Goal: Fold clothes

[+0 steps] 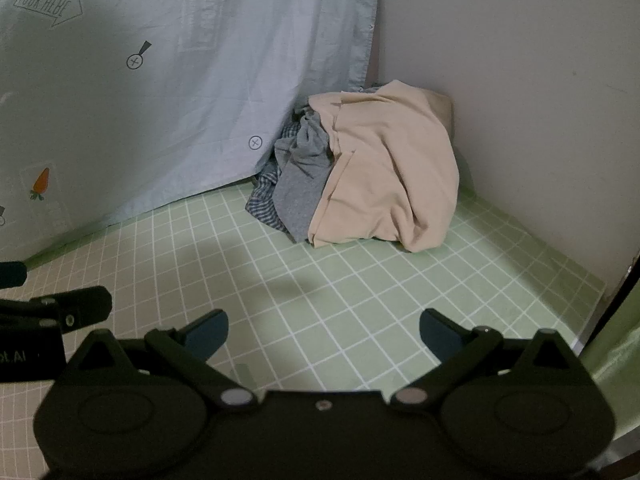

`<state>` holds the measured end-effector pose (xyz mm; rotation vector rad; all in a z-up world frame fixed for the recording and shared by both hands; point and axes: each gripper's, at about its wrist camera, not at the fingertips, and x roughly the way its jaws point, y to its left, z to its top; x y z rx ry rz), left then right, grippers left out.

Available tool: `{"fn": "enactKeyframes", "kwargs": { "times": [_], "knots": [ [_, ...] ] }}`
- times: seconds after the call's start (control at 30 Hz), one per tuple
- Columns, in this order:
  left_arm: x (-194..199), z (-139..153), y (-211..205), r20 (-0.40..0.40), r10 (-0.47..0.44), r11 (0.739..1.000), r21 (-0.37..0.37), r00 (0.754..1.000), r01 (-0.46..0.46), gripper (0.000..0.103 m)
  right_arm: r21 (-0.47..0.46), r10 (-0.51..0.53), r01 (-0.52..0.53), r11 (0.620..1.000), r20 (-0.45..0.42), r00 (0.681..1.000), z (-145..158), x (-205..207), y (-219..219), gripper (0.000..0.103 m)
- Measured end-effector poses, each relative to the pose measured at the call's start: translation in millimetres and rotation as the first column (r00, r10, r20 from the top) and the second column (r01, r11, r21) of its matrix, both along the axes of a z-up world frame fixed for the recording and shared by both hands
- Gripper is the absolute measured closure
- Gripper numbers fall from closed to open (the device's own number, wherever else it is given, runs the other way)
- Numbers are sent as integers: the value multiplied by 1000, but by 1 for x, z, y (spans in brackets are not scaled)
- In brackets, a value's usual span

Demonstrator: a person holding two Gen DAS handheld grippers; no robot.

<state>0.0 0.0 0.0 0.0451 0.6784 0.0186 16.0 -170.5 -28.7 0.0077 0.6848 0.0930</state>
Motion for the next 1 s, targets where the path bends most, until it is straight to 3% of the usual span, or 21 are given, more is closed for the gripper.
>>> {"fn": "enactKeyframes", "kwargs": {
  "times": [1.0],
  "knots": [
    [-3,-11,9,-11,4,1000,1,1000,-4,0,1,-15,15,1000,-5,1000,-1,2,7,0]
  ]
}}
